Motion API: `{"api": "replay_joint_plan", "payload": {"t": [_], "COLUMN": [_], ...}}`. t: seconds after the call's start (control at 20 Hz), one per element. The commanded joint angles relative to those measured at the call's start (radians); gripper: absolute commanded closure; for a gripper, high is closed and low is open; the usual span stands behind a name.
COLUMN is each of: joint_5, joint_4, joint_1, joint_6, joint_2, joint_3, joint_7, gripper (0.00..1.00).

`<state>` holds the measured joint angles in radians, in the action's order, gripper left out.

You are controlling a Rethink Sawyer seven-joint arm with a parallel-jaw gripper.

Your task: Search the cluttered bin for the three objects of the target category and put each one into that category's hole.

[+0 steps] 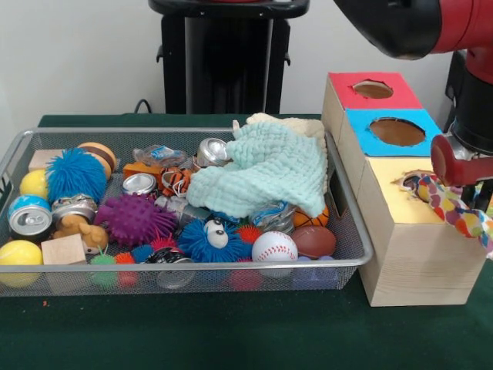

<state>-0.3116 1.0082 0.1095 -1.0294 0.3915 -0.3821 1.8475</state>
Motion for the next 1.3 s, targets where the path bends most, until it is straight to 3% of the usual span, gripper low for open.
{"api": "replay_joint_plan", "payload": {"t": [0.05, 0.3, 0.45, 1.1, 1.3], "joint_5": [-0.154, -0.172, -0.166, -0.157, -0.072], "joint_4": [0.046, 0.063, 0.116, 0.140, 0.156], "joint_1": [-0.018, -0.020, 0.000, 0.043, 0.086], "joint_6": [-0.023, -0.178, -0.226, -0.240, -0.246], "joint_2": [-0.110, -0.039, 0.012, 0.002, -0.061], "joint_3": [0.089, 0.116, 0.116, 0.067, 0.005], "joint_7": [-0.087, -0.187, -0.240, -0.228, -0.215], "gripper": [1.00, 1.00, 1.00, 1.00, 1.00]}}
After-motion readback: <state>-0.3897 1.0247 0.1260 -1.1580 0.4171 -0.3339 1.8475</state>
